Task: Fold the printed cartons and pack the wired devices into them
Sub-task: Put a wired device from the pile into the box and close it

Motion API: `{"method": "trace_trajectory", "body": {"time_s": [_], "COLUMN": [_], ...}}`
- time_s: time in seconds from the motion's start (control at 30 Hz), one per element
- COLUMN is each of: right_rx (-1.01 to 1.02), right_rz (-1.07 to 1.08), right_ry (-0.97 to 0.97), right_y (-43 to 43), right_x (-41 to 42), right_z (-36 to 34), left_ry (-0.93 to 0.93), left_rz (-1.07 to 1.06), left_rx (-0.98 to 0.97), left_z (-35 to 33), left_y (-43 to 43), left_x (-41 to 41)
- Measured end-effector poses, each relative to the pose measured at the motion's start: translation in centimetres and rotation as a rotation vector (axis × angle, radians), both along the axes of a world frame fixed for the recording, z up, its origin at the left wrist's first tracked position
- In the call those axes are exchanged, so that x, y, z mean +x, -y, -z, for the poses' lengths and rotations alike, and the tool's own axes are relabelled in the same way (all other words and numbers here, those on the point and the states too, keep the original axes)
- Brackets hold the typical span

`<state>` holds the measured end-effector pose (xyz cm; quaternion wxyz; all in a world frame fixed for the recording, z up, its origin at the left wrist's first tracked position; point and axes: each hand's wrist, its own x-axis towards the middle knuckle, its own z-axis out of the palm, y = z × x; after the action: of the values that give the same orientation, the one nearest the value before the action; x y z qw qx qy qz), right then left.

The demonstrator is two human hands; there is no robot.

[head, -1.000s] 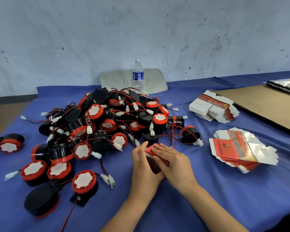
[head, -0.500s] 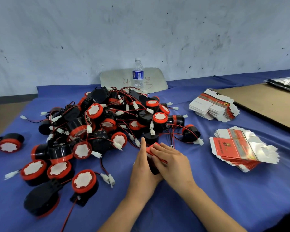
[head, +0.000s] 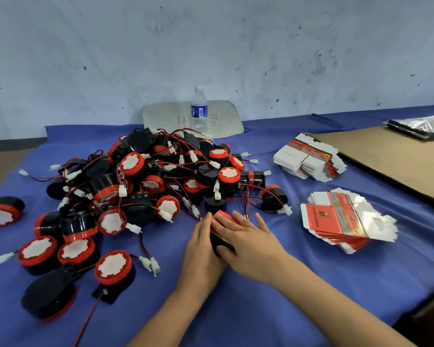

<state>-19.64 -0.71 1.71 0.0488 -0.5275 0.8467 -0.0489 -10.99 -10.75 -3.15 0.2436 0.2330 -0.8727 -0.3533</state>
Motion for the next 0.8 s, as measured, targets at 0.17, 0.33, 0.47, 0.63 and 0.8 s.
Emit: {"method": "trace_trajectory", "body": {"time_s": [0.17, 0.33, 0.47, 0.63, 0.8], "right_rx": [0.108, -0.434, -0.857, -1.042, -1.069], "right_rz": [-0.041, -0.095, 0.133, 0.211, 0.115], "right_ry": [-0.051, 0.258, 0.714, 1.032, 0.776], "right_y": [0.2, -0.9, -2.1, -2.4, -2.2], "right_x": [0.0, -1.9, -2.8, -0.8, 0.1], "right_z": [0.1, 0.3, 0.3, 2.5, 3.2], "left_ry": [0.062, -0.071, -0.26, -0.242, -0.234], "left_rz": [0.045, 0.078, 0.161, 0.144, 0.16], "left_rx": [-0.065, -0.109, -0.056, 0.15, 0.287], "left_z": [-0.3, -1.3, -2.5, -1.7, -1.1], "left_y": [0.5, 1.4, 1.4, -0.2, 0.0], "left_x": [0.1, 0.7, 1.0, 0.8, 0.8]}}
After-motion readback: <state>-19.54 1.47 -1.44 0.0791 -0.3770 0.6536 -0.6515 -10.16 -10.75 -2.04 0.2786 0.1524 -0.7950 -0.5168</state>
